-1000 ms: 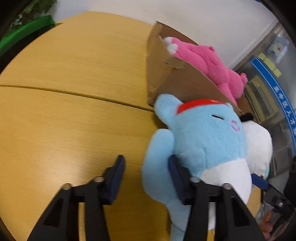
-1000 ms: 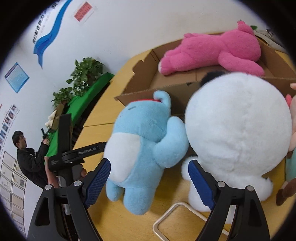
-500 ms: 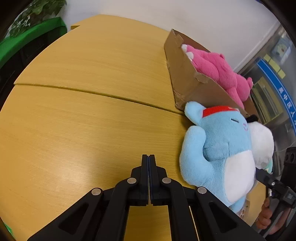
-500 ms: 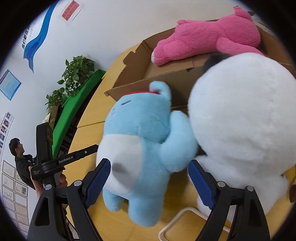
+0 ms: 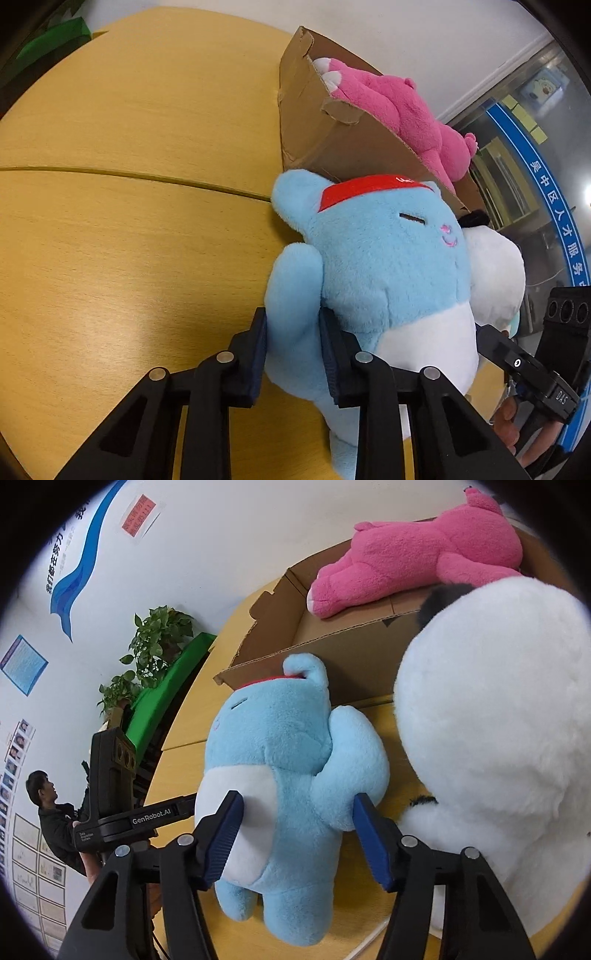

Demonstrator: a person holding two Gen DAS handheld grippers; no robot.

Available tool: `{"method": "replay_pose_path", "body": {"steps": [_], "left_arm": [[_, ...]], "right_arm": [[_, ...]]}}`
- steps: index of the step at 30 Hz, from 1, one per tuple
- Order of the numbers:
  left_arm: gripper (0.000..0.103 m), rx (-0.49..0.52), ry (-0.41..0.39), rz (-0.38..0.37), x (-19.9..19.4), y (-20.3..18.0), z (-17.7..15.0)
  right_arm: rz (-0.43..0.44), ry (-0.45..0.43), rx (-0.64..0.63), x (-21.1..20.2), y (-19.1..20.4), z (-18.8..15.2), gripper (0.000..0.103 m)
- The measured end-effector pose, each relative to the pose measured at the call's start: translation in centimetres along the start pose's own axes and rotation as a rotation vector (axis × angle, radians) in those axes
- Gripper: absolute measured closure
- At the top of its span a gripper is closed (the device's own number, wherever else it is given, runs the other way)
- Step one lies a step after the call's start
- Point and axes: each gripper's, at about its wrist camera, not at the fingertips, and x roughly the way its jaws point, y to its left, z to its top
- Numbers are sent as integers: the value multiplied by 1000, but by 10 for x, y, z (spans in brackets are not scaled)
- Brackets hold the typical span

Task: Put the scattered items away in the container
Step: 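Lift the light-blue bear with both grippers and carry it over the box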

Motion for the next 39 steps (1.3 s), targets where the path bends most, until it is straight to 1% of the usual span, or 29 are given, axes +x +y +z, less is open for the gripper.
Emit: {"method": "replay_pose_path", "body": {"steps": [4, 6, 8, 10, 12, 14, 15, 17, 18, 22, 24, 26, 28, 30, 32, 33, 35, 37, 39], "left_arm": [[77, -15, -19, 27, -17, 12, -9], [77, -34, -21, 76, -21, 19, -12], [77, -46, -17, 91, -21, 22, -13], [77, -32, -22, 95, -20, 17, -14], [77, -14, -24, 129, -17, 10, -13], [77, -13, -25, 138, -16, 8, -13], [78, -14, -29, 133, -18, 9, -14], [80, 3, -46, 136, -22, 3, -16], [80, 16, -57, 141, -24, -2, -16], [83, 76, -105, 164, -44, -29, -15], [83, 106, -152, 170, -62, -44, -6], [83, 137, -214, 168, -83, -64, 12], [82, 179, -274, 158, -105, -86, 35], [82, 248, -333, 164, -124, -116, 67], [82, 307, -373, 169, -132, -142, 97], [82, 337, -389, 176, -133, -154, 113], [82, 384, -410, 198, -125, -171, 144], [82, 403, -404, 209, -108, -177, 172], [82, 390, -367, 210, -87, -164, 194]], "right_arm": [[34, 29, -5, 5, 0, 1, 42], [11, 36, 30, 11, -8, 7, 42], [15, 59, 49, 21, -12, 15, 43], [19, 93, 17, 34, -6, 18, 43], [-5, 129, -44, 47, 7, 16, 43], [-29, 132, -75, 53, 12, 14, 44], [-31, 132, -84, 54, 12, 15, 50], [-11, 143, -83, 55, 9, 17, 67], [-17, 147, -85, 56, 6, 17, 73], [-13, 135, -78, 49, 0, 13, 77], [-7, 99, -89, 35, 4, 17, 78], [6, 20, -130, 12, 16, 30, 78], [21, -62, -170, -13, 29, 50, 78], [24, -141, -208, -35, 39, 75, 78], [13, -221, -238, -57, 45, 109, 78], [-1, -259, -247, -66, 46, 127, 78], [-30, -308, -245, -77, 42, 159, 78], [-51, -320, -219, -75, 33, 185, 78], [-78, -300, -179, -59, 18, 210, 78]]}}
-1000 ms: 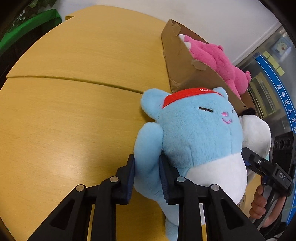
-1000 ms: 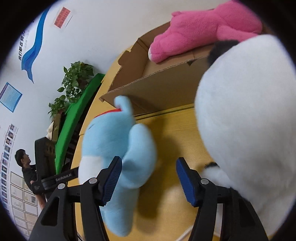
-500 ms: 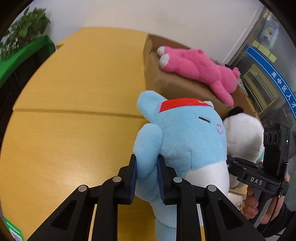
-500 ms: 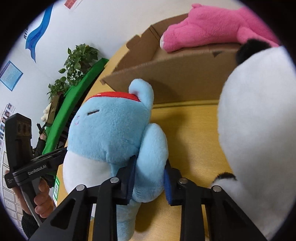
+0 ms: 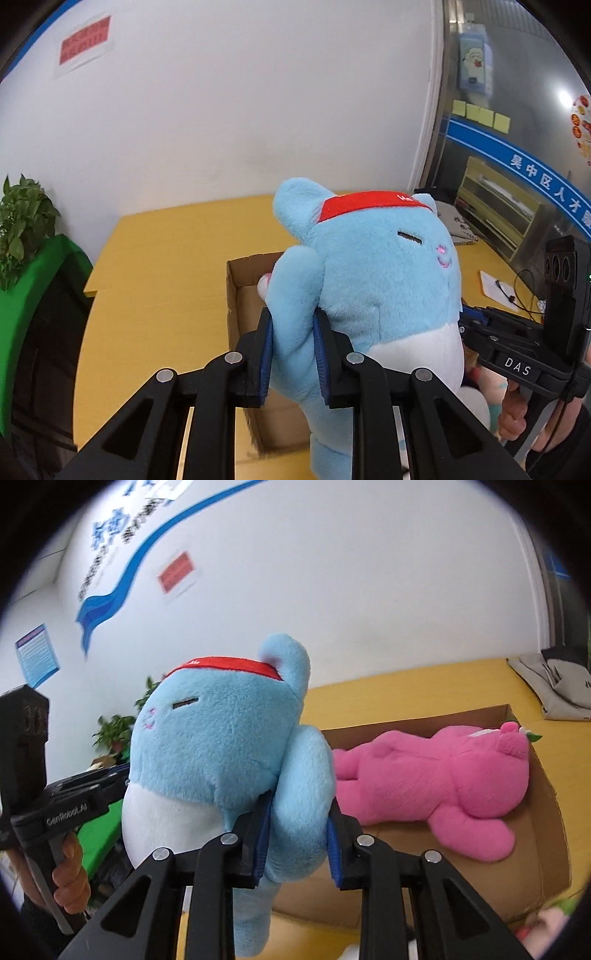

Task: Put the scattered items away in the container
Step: 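Lift the light-blue bear with both grippers and carry it over the box, then lower the light-blue bear beside the pink bear and open both grippers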

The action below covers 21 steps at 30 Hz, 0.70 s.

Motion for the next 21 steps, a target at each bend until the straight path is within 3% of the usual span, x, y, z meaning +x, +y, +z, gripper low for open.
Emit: {"method": "replay_pose_path", "body": {"steps": [3, 6, 9, 12, 15, 18, 21], "left_arm": [[82, -32, 98, -6, 60, 18, -10], [82, -69, 232, 1, 121, 37, -38], [82, -59, 307, 60, 149, 49, -62], [83, -100, 314, 54, 144, 63, -71], [82, -76, 310, 80, 136, 59, -77], [81, -67, 330, 120, 140, 49, -82], [79, -62, 320, 138, 144, 40, -77]], "right_arm": [[-48, 116, 31, 56, -26, -1, 78], [-90, 306, 47, 124, -53, -23, 78], [-77, 502, 84, 172, -66, -49, 78], [-74, 537, -3, 184, -49, -52, 77], [-64, 572, -31, 192, -42, -58, 77], [-45, 577, -19, 190, -40, -60, 77], [-85, 554, -59, 183, -30, -64, 72]]}}
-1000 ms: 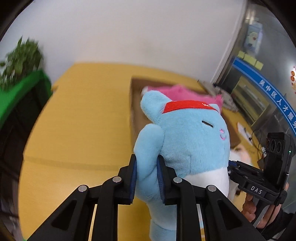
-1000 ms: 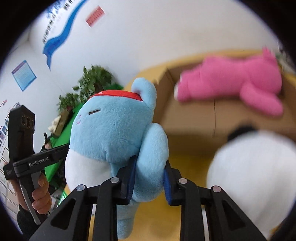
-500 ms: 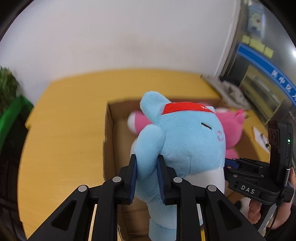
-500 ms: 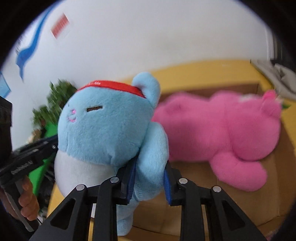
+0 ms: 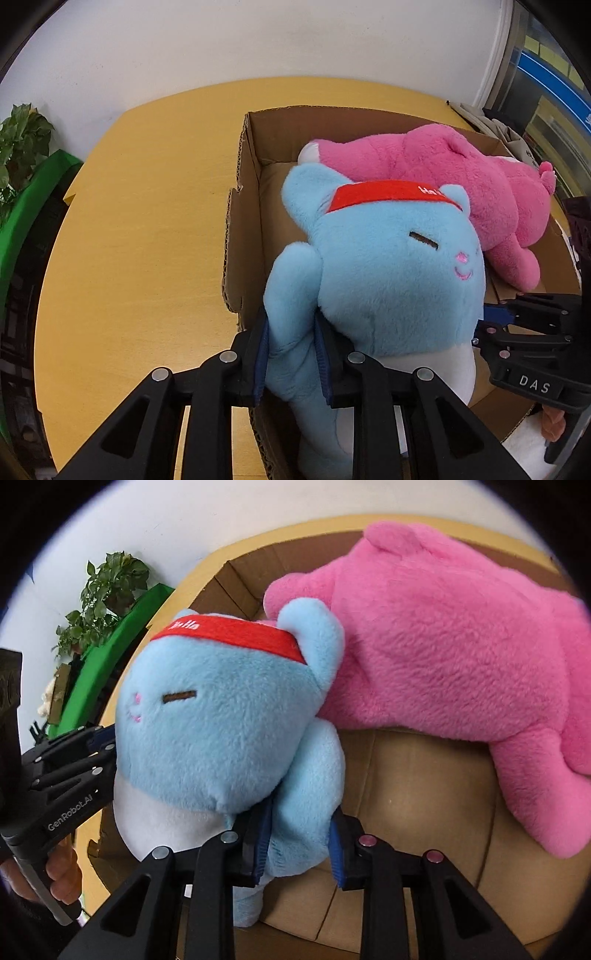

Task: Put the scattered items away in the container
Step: 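Lower the light-blue bear beside the pink bear and open both grippers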

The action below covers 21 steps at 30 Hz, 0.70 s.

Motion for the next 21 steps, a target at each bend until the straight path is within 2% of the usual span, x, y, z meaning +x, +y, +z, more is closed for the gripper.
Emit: {"method": "replay_pose_path", "body": {"steps": [2, 3, 4, 5, 6, 8, 9, 10, 12, 14, 17, 21], "left_arm": [[75, -15, -7, 1, -4, 3, -1], [74, -38, -11, -14, -10, 5, -2], [74, -61, -23, -26, -17, 7, -4], [68, -73, -48, -21, -29, 8, -7], [61, -73, -92, 7, -46, 6, -11], [18, -73, -196, 49, -84, 0, -20], [9, -94, -252, 52, -105, -2, -28], [1, -123, -305, 39, -126, -4, -37], [0, -160, -400, -33, -163, -16, -58], [0, -149, -434, -72, -179, -29, -67], [0, -94, -434, -89, -191, -59, -80], [0, -91, -413, -161, -195, -79, -87]], "right_arm": [[-44, -21, -3, -8, 2, -4, 63], [-62, -32, 3, -14, 1, -7, 53], [-70, -44, 11, -21, 0, -10, 47], [-65, -65, 17, -31, -3, -11, 41], [-51, -101, 16, -45, -6, -15, 39], [-51, -177, -15, -78, -4, -24, 35], [-89, -228, -39, -101, -2, -32, 26], [-138, -282, -54, -123, 0, -42, 21], [-226, -392, -74, -159, 3, -62, 20], [-282, -452, -83, -181, 2, -76, 20], [-297, -468, -80, -200, -8, -92, 20], [-270, -459, -67, -206, -13, -104, 20]]}}
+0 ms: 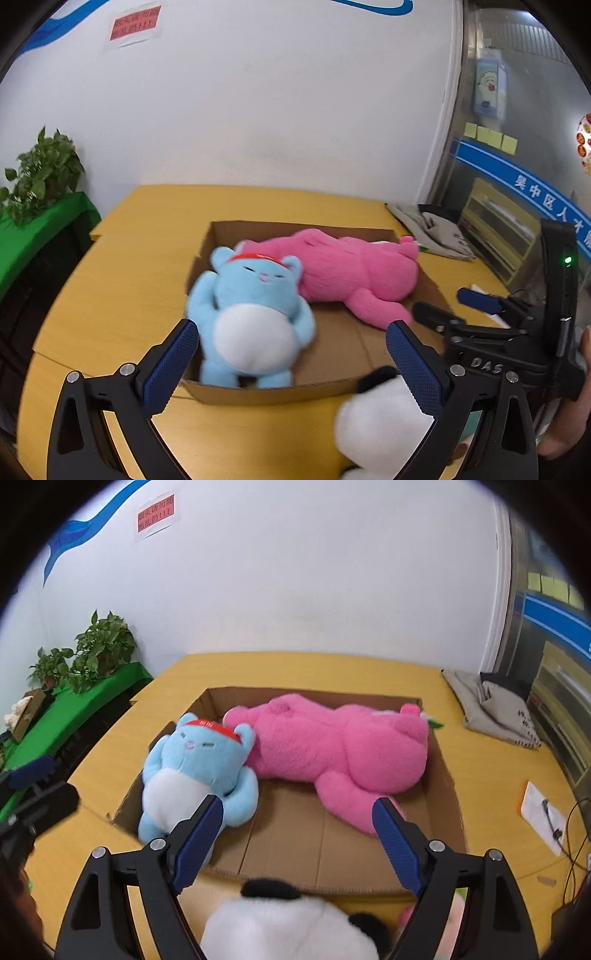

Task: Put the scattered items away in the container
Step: 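Move both grippers back to the white plush with black ears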

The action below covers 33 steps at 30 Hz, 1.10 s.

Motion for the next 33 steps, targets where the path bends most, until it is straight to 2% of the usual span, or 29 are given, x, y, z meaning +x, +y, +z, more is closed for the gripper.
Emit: {"method": "replay_pose_path", "body": {"steps": [7, 22, 33], "left_arm": [[0, 15, 12, -8, 0, -16, -8], [0, 14, 55, -1, 8, -22, -20], [0, 18, 70, -25, 6, -35, -26]], "right_arm": [[-35, -7, 22, -13, -15, -11, 20], [-21, -1, 25, -16, -20, -24, 20], [-21, 5, 51, -25, -34, -34, 20]]}}
